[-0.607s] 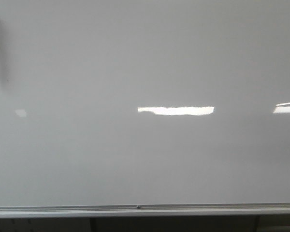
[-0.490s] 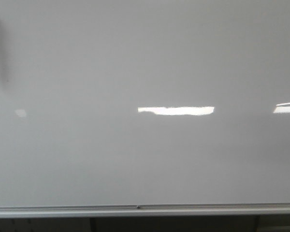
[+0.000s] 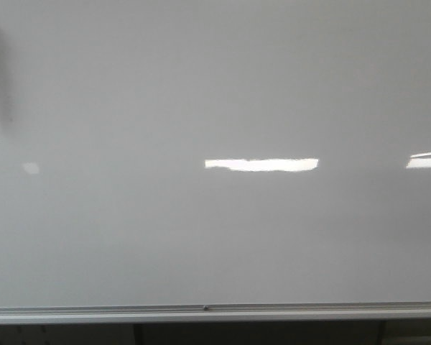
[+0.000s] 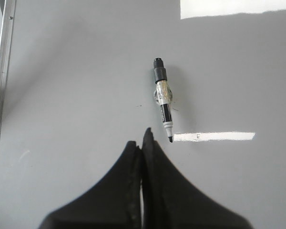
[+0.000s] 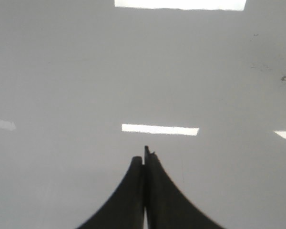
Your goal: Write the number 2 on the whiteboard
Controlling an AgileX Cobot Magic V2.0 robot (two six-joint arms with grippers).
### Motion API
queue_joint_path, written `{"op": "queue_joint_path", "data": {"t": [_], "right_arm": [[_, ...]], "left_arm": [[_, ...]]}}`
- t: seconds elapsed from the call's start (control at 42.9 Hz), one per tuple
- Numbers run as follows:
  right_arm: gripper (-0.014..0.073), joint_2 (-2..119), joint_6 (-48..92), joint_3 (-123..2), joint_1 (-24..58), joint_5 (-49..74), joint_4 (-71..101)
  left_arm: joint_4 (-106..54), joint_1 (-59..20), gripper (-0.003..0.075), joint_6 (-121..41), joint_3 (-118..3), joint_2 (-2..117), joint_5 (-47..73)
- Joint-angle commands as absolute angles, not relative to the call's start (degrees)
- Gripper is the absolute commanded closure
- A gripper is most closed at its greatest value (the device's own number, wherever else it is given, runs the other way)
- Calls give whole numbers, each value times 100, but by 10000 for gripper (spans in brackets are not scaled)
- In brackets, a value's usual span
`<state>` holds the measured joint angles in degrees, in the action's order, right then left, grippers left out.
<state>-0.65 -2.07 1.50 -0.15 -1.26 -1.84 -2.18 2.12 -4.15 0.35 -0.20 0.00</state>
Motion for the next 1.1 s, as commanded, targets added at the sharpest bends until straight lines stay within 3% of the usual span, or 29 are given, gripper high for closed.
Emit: {"op": "queue_joint_path", "data": {"t": [0.0, 1.073], "right_arm": [[675, -166, -180, 132, -36, -612, -234], [675, -166, -180, 98, -36, -831, -234]], "left_arm": [[-267, 219, 741, -408, 228, -175, -469], [-267, 219, 741, -397, 168, -175, -814]]}}
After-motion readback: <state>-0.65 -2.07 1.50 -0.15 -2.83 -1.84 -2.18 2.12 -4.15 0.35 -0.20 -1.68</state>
